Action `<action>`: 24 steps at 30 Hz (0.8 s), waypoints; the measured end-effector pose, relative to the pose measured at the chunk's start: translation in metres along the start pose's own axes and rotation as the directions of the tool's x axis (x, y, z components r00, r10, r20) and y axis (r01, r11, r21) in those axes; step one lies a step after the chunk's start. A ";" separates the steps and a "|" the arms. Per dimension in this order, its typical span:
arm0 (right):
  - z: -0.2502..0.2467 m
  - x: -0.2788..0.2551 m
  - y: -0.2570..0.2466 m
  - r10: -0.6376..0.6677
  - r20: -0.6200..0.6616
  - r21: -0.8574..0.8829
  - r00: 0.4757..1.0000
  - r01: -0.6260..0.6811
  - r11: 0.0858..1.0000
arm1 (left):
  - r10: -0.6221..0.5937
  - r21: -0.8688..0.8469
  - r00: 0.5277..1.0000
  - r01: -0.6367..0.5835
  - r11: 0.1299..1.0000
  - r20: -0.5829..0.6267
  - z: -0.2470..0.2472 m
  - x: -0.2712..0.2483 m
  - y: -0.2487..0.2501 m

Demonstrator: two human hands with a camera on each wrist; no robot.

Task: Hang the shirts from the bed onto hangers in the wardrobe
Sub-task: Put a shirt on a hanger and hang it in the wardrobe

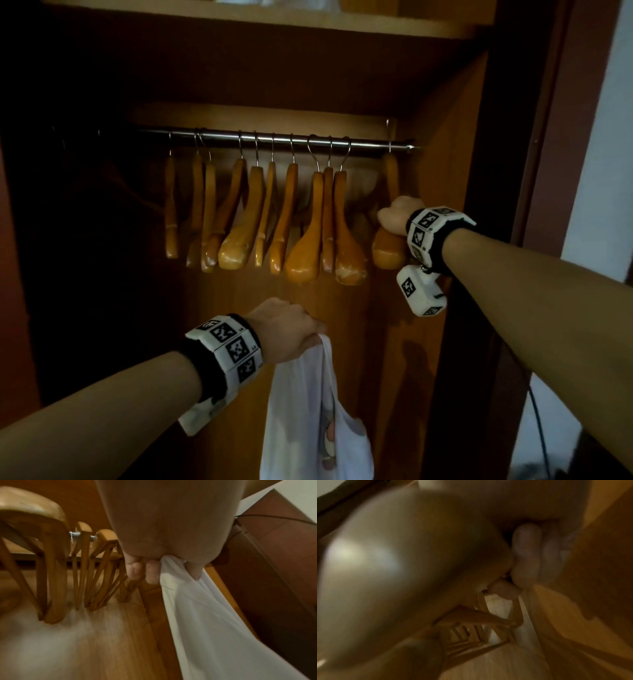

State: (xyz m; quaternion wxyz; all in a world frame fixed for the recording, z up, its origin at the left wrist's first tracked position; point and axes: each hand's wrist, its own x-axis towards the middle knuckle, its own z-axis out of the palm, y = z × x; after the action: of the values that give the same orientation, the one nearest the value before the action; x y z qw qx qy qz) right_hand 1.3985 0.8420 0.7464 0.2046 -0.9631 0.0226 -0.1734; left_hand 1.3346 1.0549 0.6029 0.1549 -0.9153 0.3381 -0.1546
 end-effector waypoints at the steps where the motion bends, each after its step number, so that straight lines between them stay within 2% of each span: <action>1: -0.004 -0.005 -0.001 0.010 -0.028 0.030 1.000 -0.009 1.000 | 0.004 -0.002 1.000 -0.004 1.000 -0.004 0.000 -0.003 0.000; 7: -0.002 -0.054 0.006 0.019 -0.176 0.065 0.984 -0.008 0.998 | 0.069 -0.016 0.998 -0.069 0.997 0.007 0.000 -0.033 0.002; 12: 0.017 -0.119 0.017 0.077 -0.141 0.111 0.987 -0.062 0.992 | 0.152 -0.053 0.988 -0.151 0.987 0.015 0.004 -0.054 0.004; 16: 0.041 -0.181 0.030 0.105 -0.209 0.145 0.972 -0.075 0.987 | 0.221 -0.088 0.975 -0.219 0.972 0.012 0.011 -0.067 0.015; 18: 0.057 -0.211 0.040 0.172 -0.188 0.199 0.967 -0.134 0.971 | 0.259 -0.123 0.966 -0.254 0.959 0.026 0.012 -0.074 0.025; 20: 0.070 -0.225 0.053 0.280 -0.054 0.444 0.958 -0.228 0.866 | 0.280 -0.148 0.958 -0.270 0.951 0.054 0.012 -0.079 0.033; 22: 0.076 -0.227 0.062 0.347 0.091 0.658 0.933 -0.318 0.682 | 0.287 -0.138 0.955 -0.275 0.951 0.072 0.011 -0.082 0.038; 23: 0.077 -0.230 0.066 0.355 0.121 0.705 0.927 -0.332 0.626 | 0.286 -0.121 0.955 -0.276 0.954 0.073 0.009 -0.083 0.041; 24: 0.078 -0.237 0.069 0.363 0.125 0.719 0.923 -0.336 0.608 | 0.285 -0.091 0.955 -0.278 0.956 0.081 0.006 -0.085 0.045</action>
State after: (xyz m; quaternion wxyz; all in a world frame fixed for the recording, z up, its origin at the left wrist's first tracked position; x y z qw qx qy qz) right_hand 1.2051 0.8360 0.5749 0.5995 -0.7749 0.1426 -0.1406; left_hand 1.2498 1.0800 0.5645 0.1549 -0.8693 0.4634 -0.0746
